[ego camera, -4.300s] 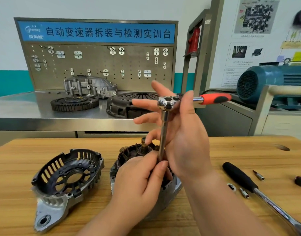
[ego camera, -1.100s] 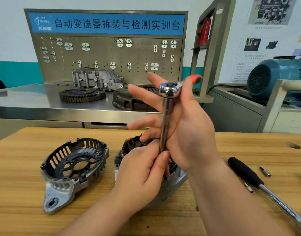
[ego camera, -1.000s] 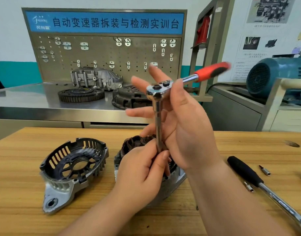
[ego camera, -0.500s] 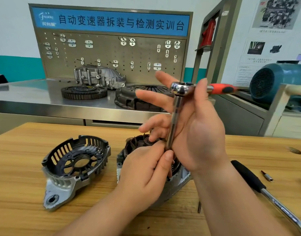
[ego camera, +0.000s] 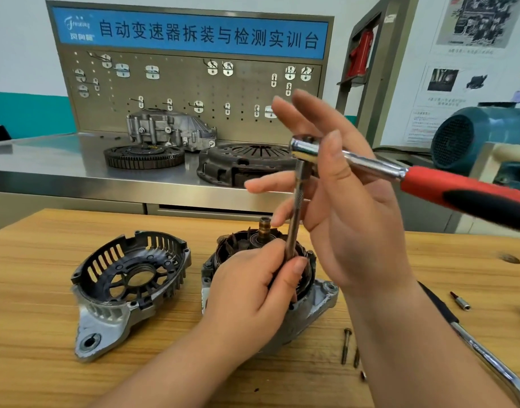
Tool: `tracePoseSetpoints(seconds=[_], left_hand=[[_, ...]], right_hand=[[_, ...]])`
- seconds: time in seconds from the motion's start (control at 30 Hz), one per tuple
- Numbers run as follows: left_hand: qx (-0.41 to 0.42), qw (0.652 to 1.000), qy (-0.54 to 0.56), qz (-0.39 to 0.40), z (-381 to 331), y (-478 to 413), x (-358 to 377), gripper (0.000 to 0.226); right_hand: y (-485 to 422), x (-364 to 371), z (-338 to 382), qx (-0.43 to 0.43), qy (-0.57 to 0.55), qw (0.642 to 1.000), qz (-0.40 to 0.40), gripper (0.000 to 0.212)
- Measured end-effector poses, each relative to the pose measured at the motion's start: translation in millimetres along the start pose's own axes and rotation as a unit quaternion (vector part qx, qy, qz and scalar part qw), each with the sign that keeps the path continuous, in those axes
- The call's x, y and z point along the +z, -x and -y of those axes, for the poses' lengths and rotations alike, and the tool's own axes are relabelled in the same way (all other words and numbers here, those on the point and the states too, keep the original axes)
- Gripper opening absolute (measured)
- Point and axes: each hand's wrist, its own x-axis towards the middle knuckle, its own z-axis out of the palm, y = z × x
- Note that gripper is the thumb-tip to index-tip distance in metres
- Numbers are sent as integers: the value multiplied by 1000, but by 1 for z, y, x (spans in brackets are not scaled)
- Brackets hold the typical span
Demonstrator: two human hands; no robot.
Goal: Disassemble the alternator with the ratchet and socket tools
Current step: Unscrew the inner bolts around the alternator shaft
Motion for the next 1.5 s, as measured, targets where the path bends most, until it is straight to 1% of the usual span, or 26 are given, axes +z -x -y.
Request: tracePoseSetpoints(seconds=[0.03, 0.13, 0.2, 0.3, 0.37, 0.43, 0.47, 0.5, 0.53, 0.57, 0.6, 0.63, 0.67, 0.7, 0.73, 0.83, 0.93, 1.0, 1.1, 1.2, 1.27, 1.33, 1.43, 1.5], left_hand=[[4, 1000, 9, -2, 0, 0, 0, 39], [15, 1000, 21, -2, -1, 0, 0, 40], [19, 1000, 9, 3, -2, -1, 1, 36], [0, 1000, 20, 4, -3, -2, 0, 34], [-16, 999, 47, -1, -3, -1, 0, 35], [-34, 997, 64, -5, -4, -1, 0, 37], [-40, 997, 62, -5, -5, -1, 0, 37], [-41, 998, 56, -4, -5, -1, 0, 35], [-39, 998, 46, -4, -5, -1, 1, 33], [-35, 999, 35, -5, -5, -1, 1, 31], [-29, 999, 24, -5, -4, -1, 1, 33], [-23, 1000, 17, -6, -3, -1, 1, 36], [-19, 1000, 17, -7, -2, 0, 1, 40], [-15, 1000, 26, -8, -2, 0, 1, 42], [-10, 999, 40, -8, -1, 0, 1, 41], [13, 999, 31, -4, -3, -1, 1, 38], [20, 1000, 13, -4, -2, -1, 1, 34], [12, 1000, 27, -8, -2, -1, 1, 32], [-1, 999, 45, -18, -3, 0, 2, 32], [-16, 998, 51, -14, -3, -1, 2, 31], [-14, 999, 36, -9, -3, 0, 2, 32], [-3, 1000, 23, -13, -1, 0, 2, 37], [12, 999, 43, -11, 0, 1, 1, 41], [26, 999, 31, -7, 0, 0, 1, 39]], right_hand=[[0, 1, -1, 22, -26, 999, 2, 34], [2, 1, -4, 117, -109, 987, 10, 52], [1, -3, -5, 148, -125, 981, 19, 62], [4, -1, -6, 137, -104, 985, 4, 62], [6, 3, -6, 98, -83, 992, -7, 53], [-1, -1, -6, 64, 4, 998, -29, 42], [-6, -1, -3, 76, 87, 993, -17, 39], [-11, -3, -1, 121, 170, 978, 12, 38], [-12, -8, -3, 159, 212, 964, 27, 41], [-10, -8, -4, 147, 204, 968, 20, 47], [-6, -3, -2, 95, 141, 985, 7, 48], [-1, -1, -1, 45, 72, 996, -4, 39], [1, 3, 1, 23, 16, 1000, -8, 33], [6, 7, 2, 26, -34, 999, -10, 35], [2, 4, -1, 47, -72, 996, -11, 40], [2, 2, -3, 140, -134, 981, 10, 59], [3, 1, -4, 164, -134, 977, 31, 63], [3, 2, -6, 143, -107, 984, 23, 59], [4, 6, -5, 77, -59, 995, -4, 48], [3, 4, 1, -7, -12, 1000, -27, 31], [2, 2, 3, -45, 20, 998, -33, 35], [2, 3, 2, -28, -10, 999, -30, 40], [3, 6, -2, 68, -109, 992, -18, 50], [3, 4, -3, 130, -149, 980, -4, 58]])
